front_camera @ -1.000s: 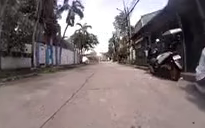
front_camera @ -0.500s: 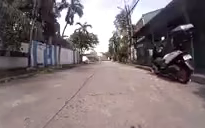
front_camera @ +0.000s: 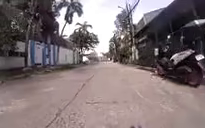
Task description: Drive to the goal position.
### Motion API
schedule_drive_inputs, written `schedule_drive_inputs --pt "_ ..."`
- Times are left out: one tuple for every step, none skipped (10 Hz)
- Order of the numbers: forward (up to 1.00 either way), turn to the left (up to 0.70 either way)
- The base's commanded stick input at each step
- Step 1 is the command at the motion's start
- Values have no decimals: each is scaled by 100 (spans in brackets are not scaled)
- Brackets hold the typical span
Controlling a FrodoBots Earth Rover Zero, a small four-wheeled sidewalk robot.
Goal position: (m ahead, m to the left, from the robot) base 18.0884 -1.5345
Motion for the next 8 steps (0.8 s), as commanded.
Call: schedule_drive_inputs --pt "70 0" --pt "70 0" --pt "70 0" --pt "70 0" --pt "70 0" --pt "70 0" --pt "70 0" --pt "70 0"
